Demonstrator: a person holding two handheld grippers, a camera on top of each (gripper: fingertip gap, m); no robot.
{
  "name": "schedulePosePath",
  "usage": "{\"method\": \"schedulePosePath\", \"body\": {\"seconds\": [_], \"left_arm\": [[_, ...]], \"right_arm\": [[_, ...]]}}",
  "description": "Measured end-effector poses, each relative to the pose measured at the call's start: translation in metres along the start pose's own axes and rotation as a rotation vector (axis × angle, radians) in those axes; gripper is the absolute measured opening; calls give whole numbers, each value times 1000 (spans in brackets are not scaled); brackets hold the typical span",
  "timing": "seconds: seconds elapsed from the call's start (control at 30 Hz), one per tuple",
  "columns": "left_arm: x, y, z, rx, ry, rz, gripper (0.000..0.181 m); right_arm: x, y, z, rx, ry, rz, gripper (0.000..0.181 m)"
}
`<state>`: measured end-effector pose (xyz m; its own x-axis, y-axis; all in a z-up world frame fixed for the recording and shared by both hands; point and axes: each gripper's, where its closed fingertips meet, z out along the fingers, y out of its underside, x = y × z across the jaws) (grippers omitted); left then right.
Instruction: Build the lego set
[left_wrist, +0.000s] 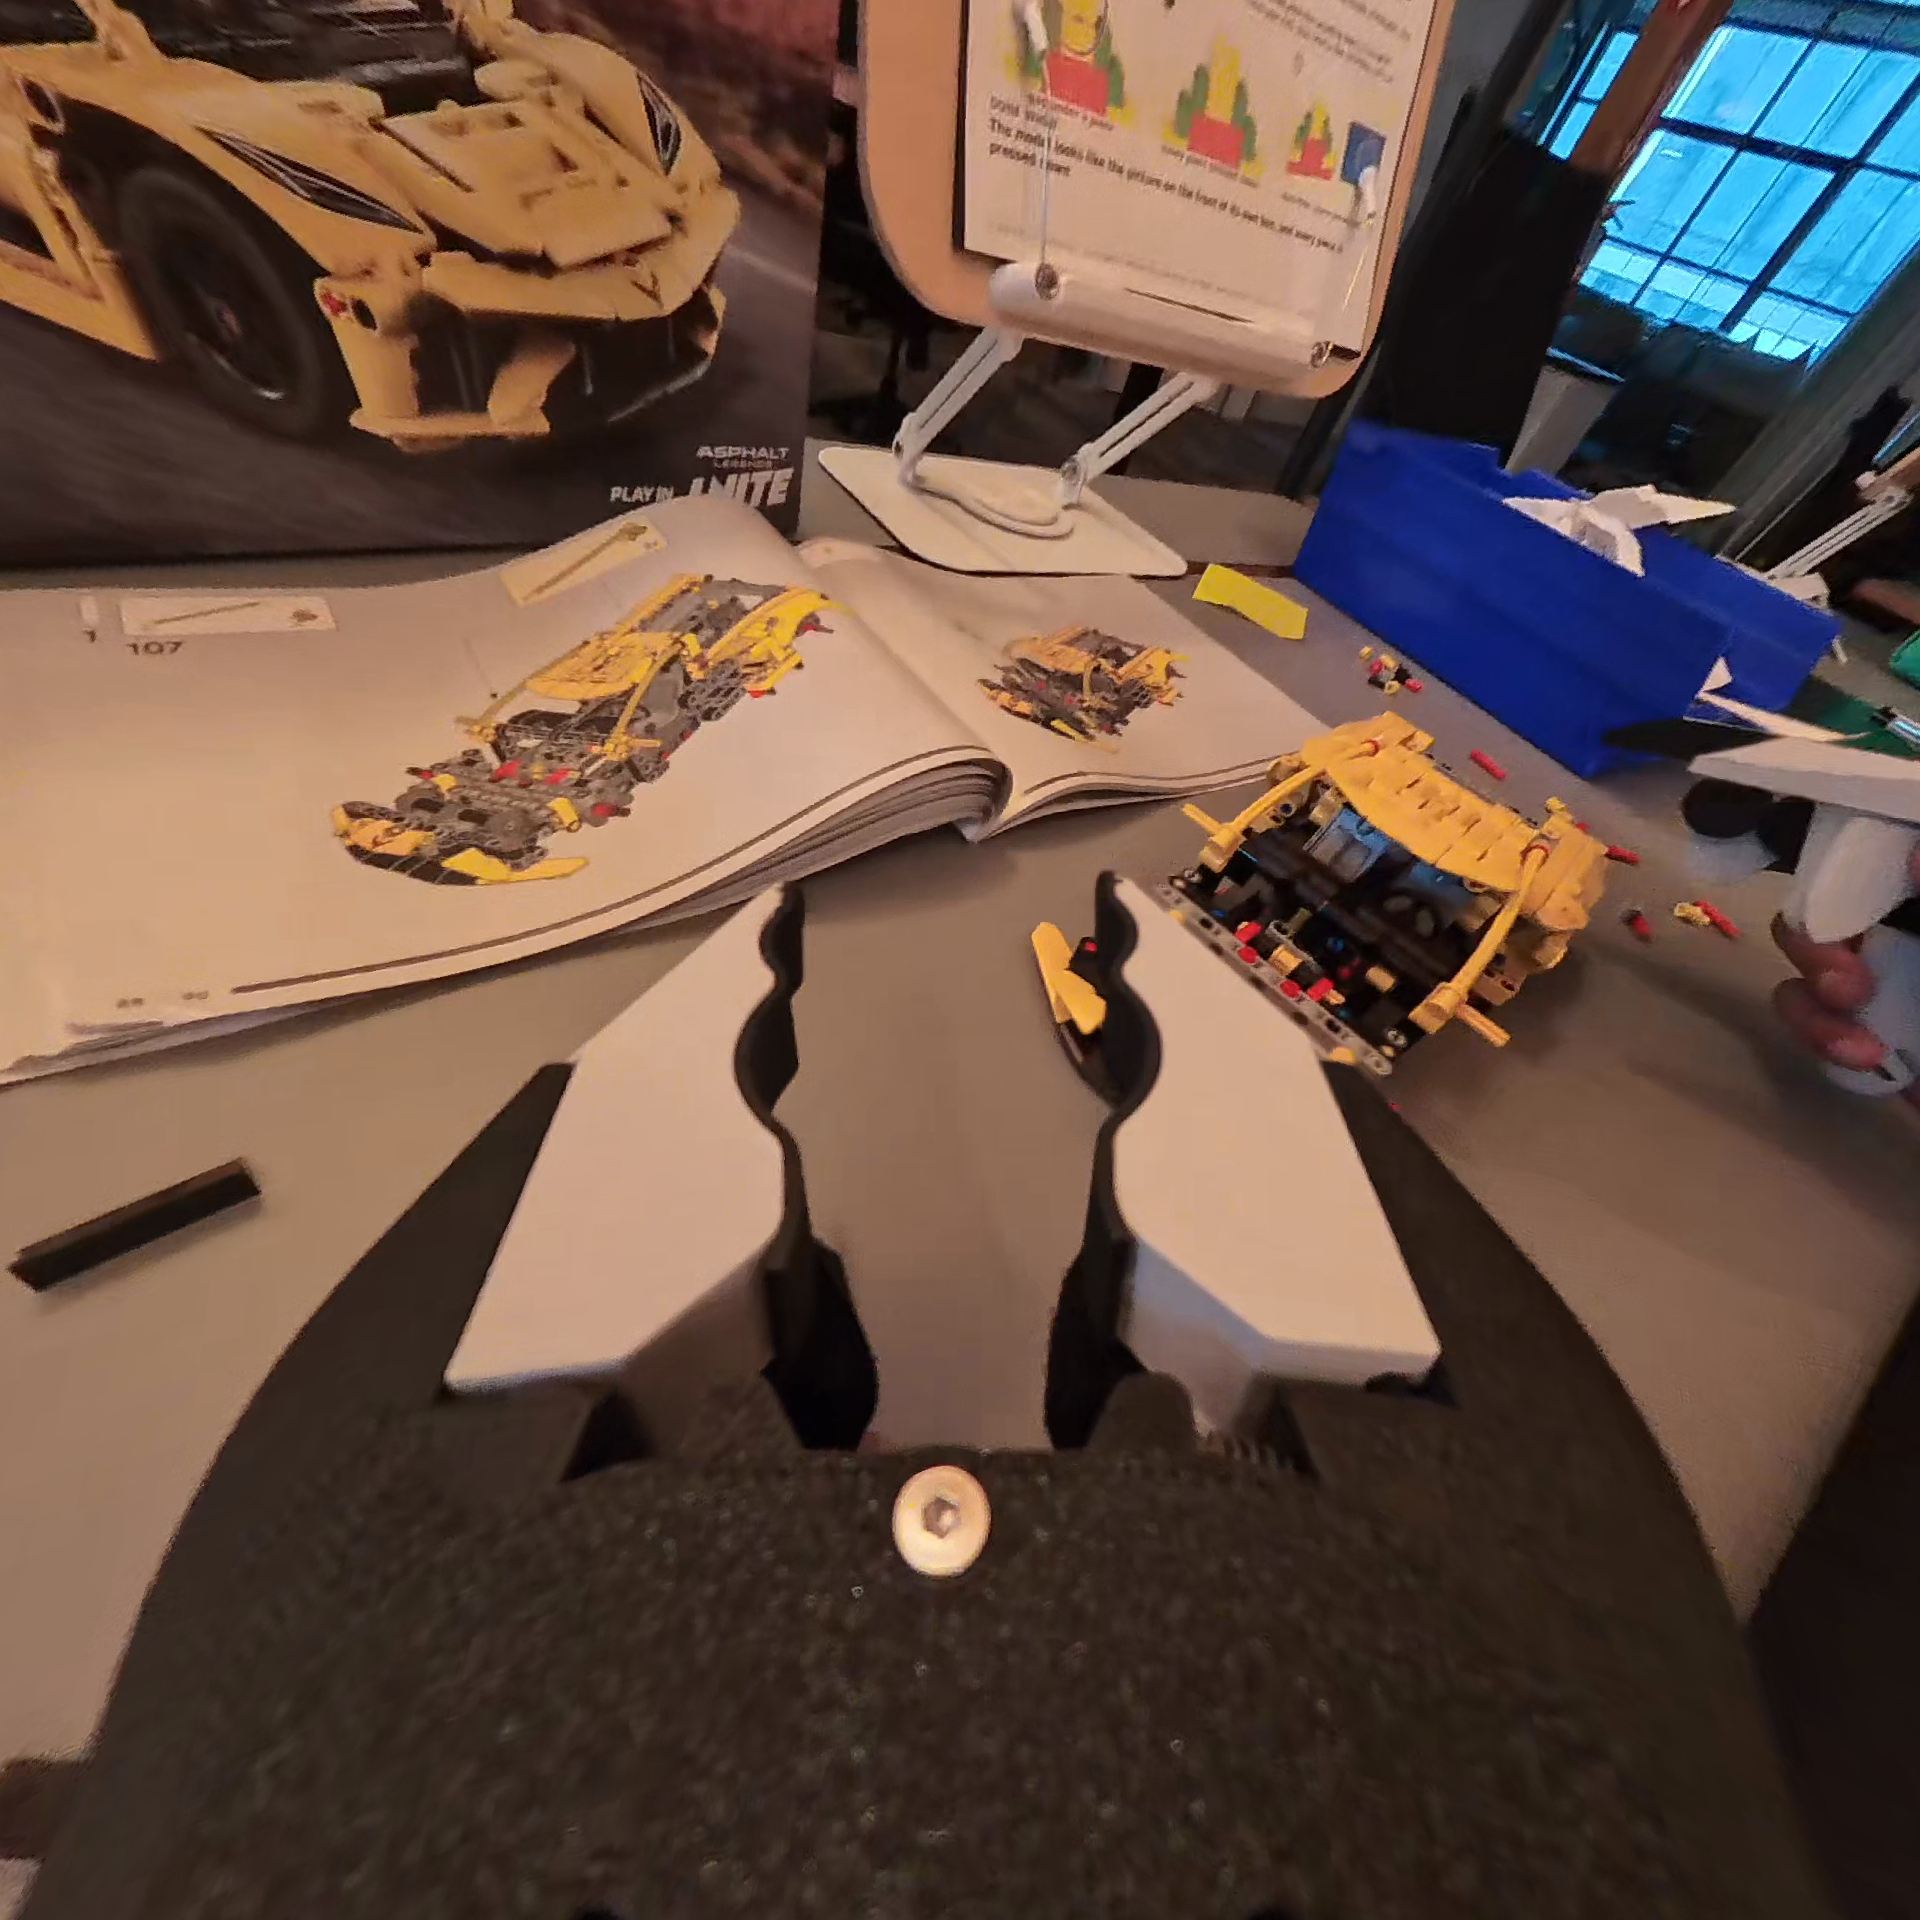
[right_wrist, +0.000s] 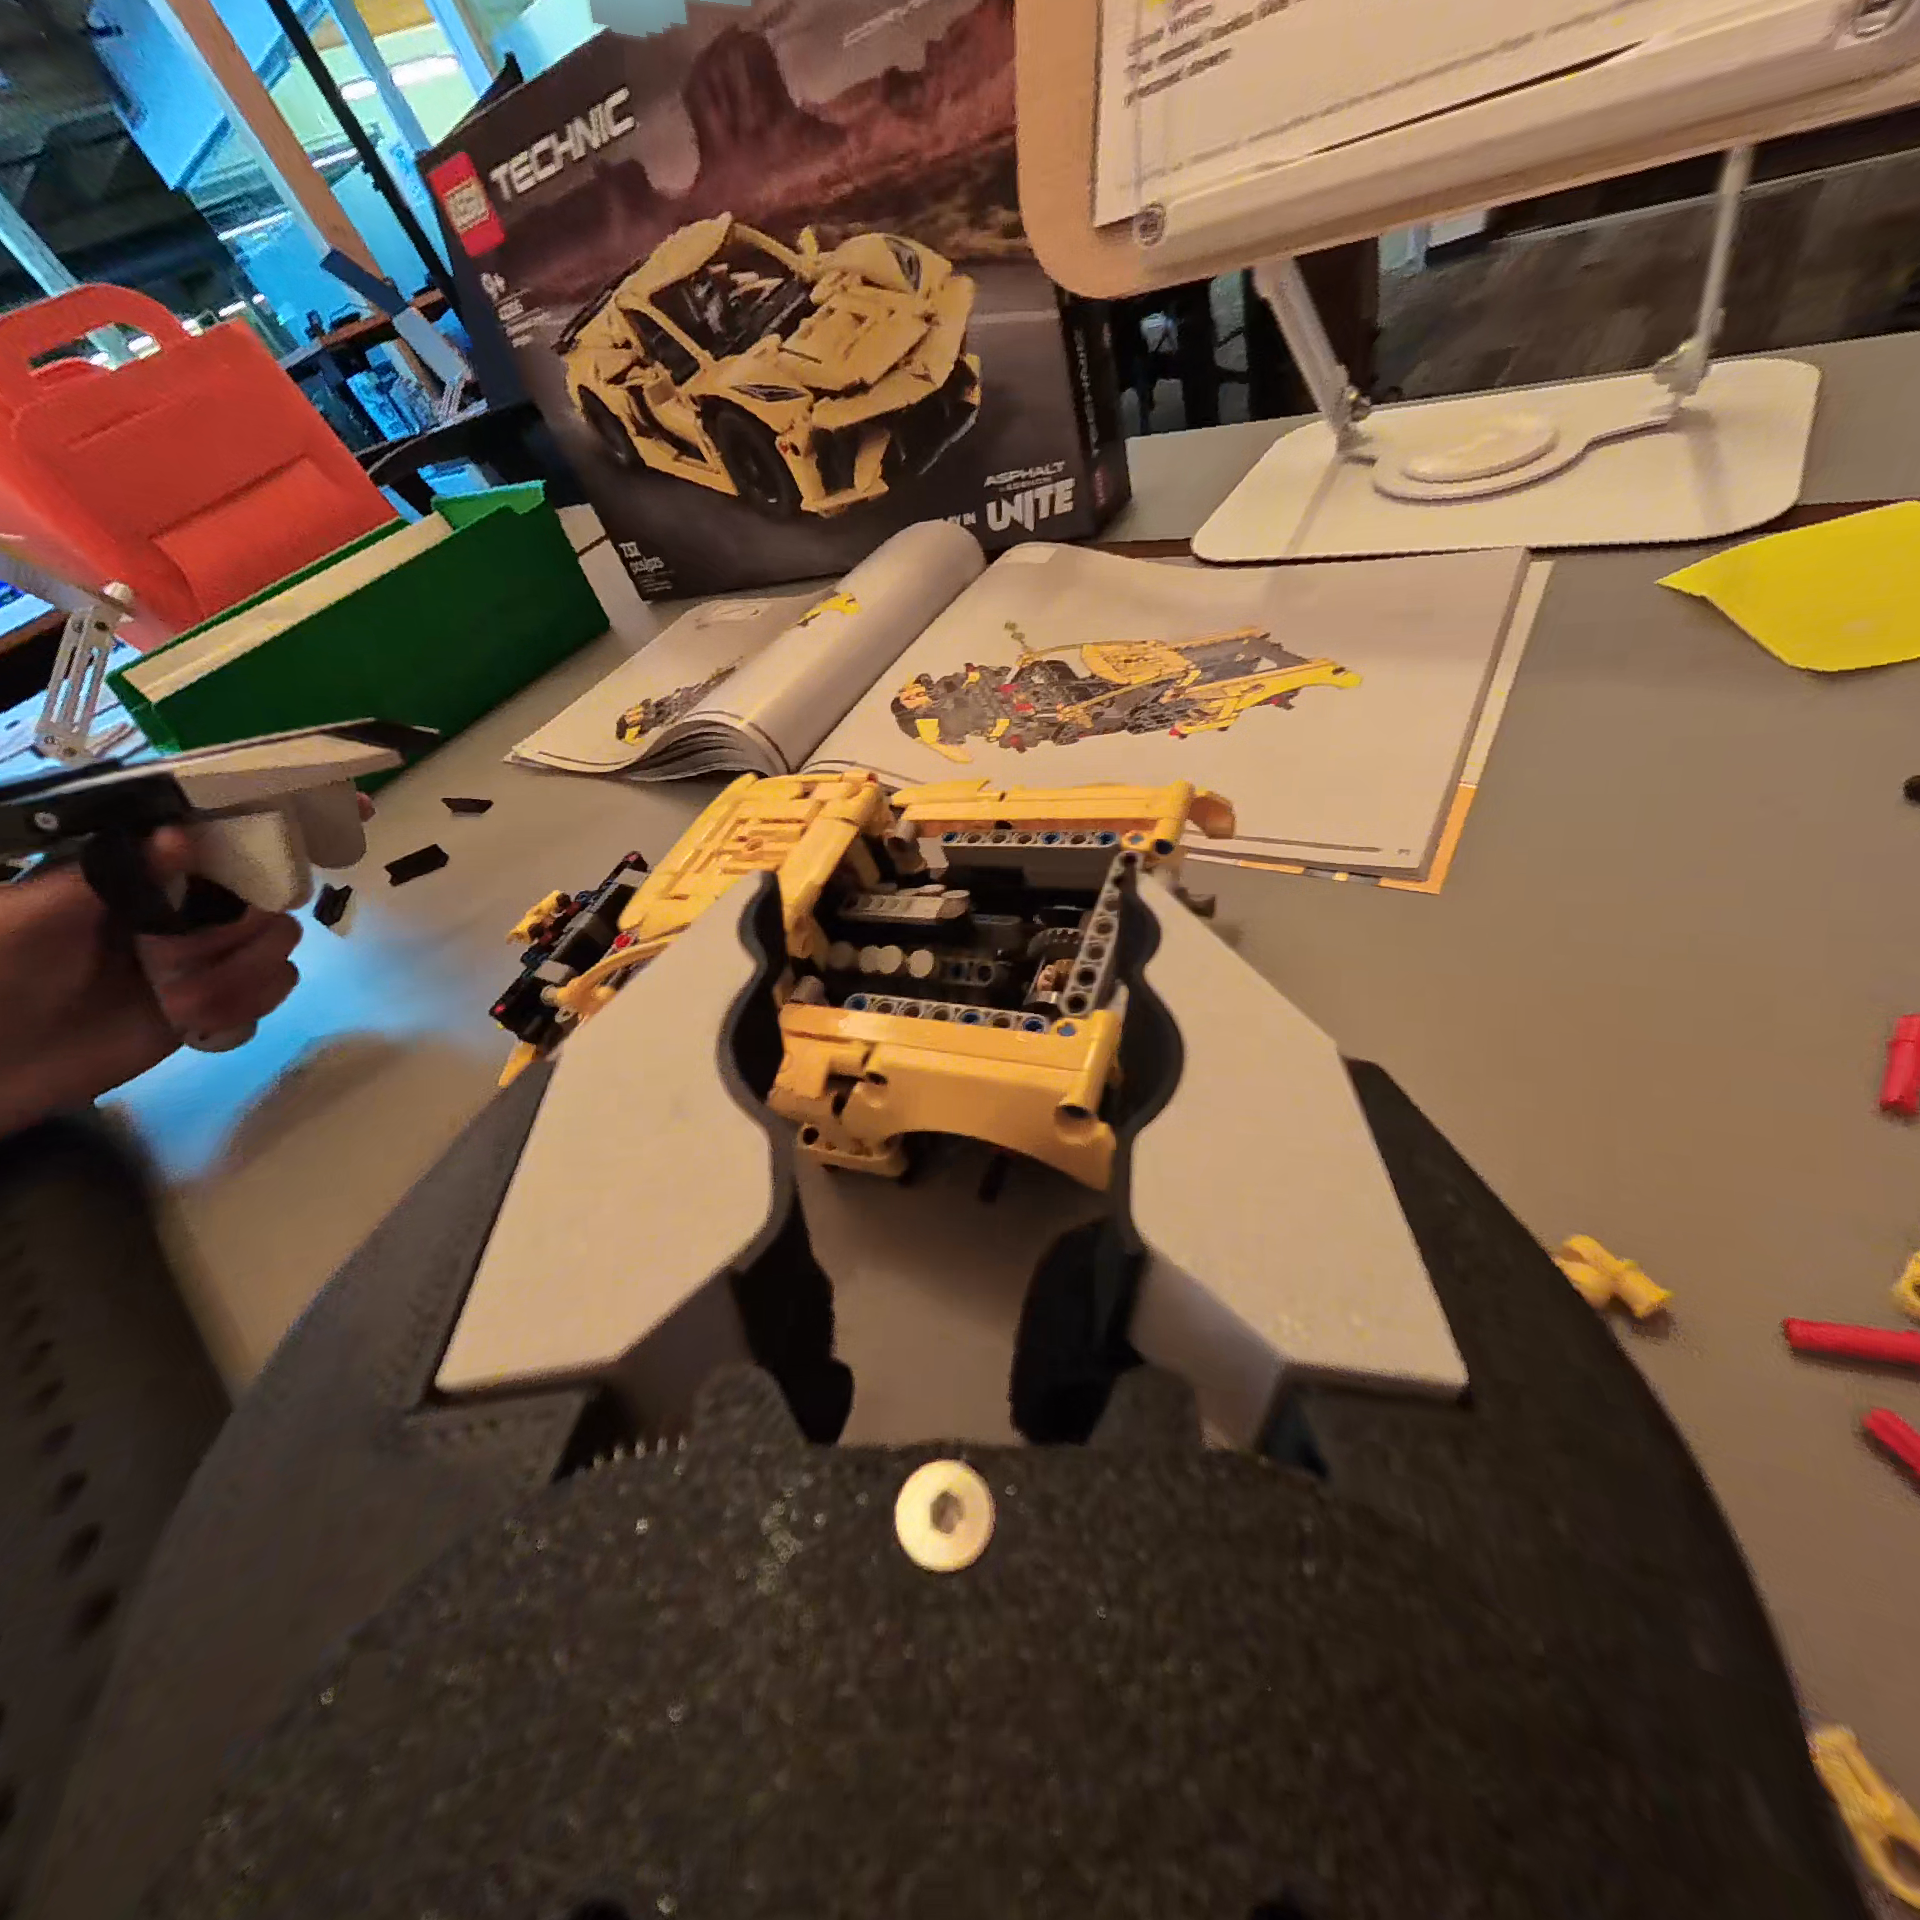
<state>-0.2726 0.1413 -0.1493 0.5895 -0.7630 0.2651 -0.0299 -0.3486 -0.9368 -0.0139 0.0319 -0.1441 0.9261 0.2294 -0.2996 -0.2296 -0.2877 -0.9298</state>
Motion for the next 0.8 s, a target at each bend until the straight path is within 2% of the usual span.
{"method": "schedulePosePath", "body": {"seconds": [0.3,0.57,0.63,0.7,0.8], "left_arm": [[1,8,3,-48,-43,113,56],[-2,12,5,-66,-66,134,56],[-17,13,7,-95,-162,144,55],[-47,13,9,-189,-355,211,54],[-75,2,8,-328,-631,405,55]], "right_arm": [[-8,8,5,-48,-9,-46,53],[-10,10,6,-59,-13,-53,50],[-12,6,4,-57,9,-100,39],[-43,-9,4,-16,-24,-182,22],[-143,-22,20,5,-204,-296,0]]}}
